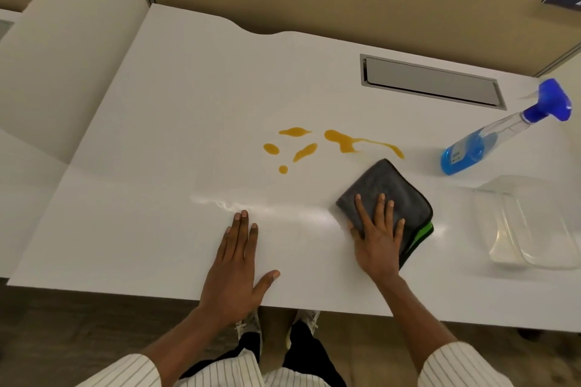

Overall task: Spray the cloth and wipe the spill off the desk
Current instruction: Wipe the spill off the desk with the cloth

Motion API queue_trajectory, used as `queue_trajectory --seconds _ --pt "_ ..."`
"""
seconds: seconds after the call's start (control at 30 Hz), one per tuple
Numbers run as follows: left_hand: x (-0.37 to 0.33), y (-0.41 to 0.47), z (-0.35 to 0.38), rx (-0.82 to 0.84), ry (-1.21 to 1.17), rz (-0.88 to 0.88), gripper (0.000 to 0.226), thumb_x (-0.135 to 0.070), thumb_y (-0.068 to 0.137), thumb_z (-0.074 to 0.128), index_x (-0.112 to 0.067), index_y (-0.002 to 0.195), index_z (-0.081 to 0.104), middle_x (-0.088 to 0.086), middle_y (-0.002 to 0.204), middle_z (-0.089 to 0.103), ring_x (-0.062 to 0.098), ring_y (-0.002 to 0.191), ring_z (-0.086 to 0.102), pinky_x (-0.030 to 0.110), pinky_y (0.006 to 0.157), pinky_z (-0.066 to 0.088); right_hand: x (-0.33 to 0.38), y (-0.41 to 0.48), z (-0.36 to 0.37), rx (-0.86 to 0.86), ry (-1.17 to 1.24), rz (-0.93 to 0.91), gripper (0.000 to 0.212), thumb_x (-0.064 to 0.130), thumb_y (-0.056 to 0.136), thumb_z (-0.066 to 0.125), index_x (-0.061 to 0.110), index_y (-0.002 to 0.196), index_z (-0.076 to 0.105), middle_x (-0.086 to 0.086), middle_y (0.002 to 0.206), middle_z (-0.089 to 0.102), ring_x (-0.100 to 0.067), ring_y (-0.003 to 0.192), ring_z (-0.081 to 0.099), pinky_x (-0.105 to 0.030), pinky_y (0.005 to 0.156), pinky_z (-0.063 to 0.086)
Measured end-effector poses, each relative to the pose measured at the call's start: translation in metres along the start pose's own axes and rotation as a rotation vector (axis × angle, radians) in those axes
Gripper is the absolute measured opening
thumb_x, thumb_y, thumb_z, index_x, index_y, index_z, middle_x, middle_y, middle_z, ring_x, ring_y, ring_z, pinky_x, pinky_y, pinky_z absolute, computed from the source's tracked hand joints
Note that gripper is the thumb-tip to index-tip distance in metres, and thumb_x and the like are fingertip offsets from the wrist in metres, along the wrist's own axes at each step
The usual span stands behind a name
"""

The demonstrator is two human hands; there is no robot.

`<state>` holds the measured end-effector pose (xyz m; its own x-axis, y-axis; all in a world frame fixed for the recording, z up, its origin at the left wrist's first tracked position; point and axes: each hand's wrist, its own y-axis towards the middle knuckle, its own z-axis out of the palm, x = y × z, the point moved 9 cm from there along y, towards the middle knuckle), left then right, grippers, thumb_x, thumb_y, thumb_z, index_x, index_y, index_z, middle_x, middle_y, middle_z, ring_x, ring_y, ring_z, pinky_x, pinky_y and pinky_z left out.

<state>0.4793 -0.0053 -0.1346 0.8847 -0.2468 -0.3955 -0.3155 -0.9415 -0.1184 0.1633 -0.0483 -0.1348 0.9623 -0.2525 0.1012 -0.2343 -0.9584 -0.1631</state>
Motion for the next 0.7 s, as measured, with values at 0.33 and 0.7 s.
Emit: queue_trajectory --seconds 0.33,0.7 --pt "-0.003 0.001 -0.001 -0.001 0.024 -0.007 0.103 -0.072 0.102 0.041 -0.009 0.167 -0.008 0.012 0.175 -0.021 0.027 0.163 -0.015 0.041 0.131 -0.003 0.035 0.002 0.010 -0.028 -0.032 -0.215 0.064 0.050 0.106 0.030 0.044 0.164 0.004 -0.005 0.176 -0.003 -0.030 0.162 -0.008 -0.065 0.127 0.008" --pt "-0.003 0.000 0.001 -0.016 0.054 -0.005 0.101 -0.071 0.101 0.041 -0.007 0.167 -0.002 0.012 0.176 -0.017 0.028 0.164 -0.011 0.040 0.130 -0.002 0.034 -0.062 0.014 -0.067 0.087 0.055 0.063 0.057 0.106 0.019 0.041 0.165 0.007 -0.007 0.175 -0.005 -0.032 0.161 -0.010 -0.064 0.127 -0.001"
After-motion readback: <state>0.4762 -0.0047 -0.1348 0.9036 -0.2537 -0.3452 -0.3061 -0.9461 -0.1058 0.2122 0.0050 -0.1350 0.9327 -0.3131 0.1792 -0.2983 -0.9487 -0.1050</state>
